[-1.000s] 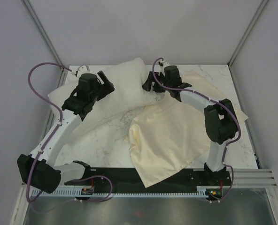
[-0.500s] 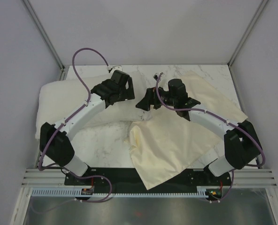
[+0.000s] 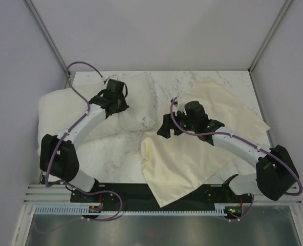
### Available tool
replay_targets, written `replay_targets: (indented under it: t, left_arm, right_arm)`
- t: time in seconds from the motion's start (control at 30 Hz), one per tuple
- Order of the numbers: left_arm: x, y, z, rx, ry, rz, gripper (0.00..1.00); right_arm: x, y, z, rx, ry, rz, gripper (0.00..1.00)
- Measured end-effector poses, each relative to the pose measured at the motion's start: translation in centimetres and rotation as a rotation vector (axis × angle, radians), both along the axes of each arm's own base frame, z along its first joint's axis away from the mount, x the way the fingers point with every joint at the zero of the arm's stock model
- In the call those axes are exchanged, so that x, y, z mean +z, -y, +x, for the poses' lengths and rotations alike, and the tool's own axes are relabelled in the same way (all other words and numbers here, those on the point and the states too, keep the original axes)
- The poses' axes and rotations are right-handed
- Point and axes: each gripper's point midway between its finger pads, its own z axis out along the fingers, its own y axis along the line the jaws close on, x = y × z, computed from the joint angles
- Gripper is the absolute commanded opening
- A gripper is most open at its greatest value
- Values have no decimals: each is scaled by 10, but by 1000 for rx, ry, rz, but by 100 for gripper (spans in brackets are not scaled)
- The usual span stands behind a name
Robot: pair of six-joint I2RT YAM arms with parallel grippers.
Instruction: Put the pillow into the pillowcase
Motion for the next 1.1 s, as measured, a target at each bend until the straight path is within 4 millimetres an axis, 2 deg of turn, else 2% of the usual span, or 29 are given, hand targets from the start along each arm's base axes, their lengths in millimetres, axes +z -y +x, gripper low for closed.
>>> replay_targets:
  t: [0.07, 0.13, 0.23, 0.3, 0.37, 0.4, 0.47, 0.5, 0.53, 0.57, 0.67, 0.77, 0.8, 0.87, 0.97, 1.0, 1.07, 1.1]
  left_arm:
    - [17, -23, -7, 46, 45, -62, 2]
    - [34, -47, -16, 101, 88, -103, 2]
    - [64, -68, -31, 150, 172, -142, 2]
    - [90, -77, -46, 168, 245, -163, 2]
    - [114, -84, -60, 177, 309, -179, 2]
    - [121, -86, -64, 179, 332, -185, 2]
    - [134, -91, -73, 187, 368, -193, 2]
    - [136, -92, -75, 191, 372, -192, 2]
    - [136, -93, -76, 194, 372, -191, 2]
    - [135, -94, -76, 195, 368, -189, 2]
    - [128, -93, -76, 196, 344, -183, 2]
    - [126, -91, -75, 190, 335, -187, 2]
    - [126, -91, -75, 188, 333, -188, 2]
    - [124, -90, -74, 184, 328, -191, 2]
    - [122, -89, -74, 183, 322, -194, 2]
    - [121, -89, -74, 184, 319, -194, 2]
    - [119, -88, -74, 183, 315, -195, 2]
    - [118, -88, -74, 183, 311, -196, 2]
  right_arm:
    - [-11, -6, -14, 32, 5, -50, 93]
    - [-25, -19, -31, 86, 16, -112, 93]
    - [-51, -39, -52, 162, 16, -209, 93]
    - [-66, -46, -55, 183, 13, -267, 91]
    - [-80, -50, -50, 178, 14, -321, 89]
    - [-85, -52, -44, 166, 20, -346, 78]
    - [-95, -54, -28, 122, 38, -396, 46]
    - [-100, -54, -20, 90, 43, -415, 17]
    - [-105, -53, -12, 53, 39, -427, 5]
    - [-109, -51, -6, 10, 23, -427, 0]
    - [-113, -30, 17, -132, -30, -396, 0]
    - [-111, 9, 44, -293, -70, -353, 0]
    - [-111, 24, 50, -339, -78, -357, 1]
    - [-109, 42, 51, -377, -92, -366, 5]
    - [-109, 41, 37, -326, -106, -374, 20]
    - [-111, 40, 30, -301, -115, -382, 35]
    - [-119, 43, 15, -261, -139, -407, 53]
    - [-122, 47, 6, -243, -151, -424, 65]
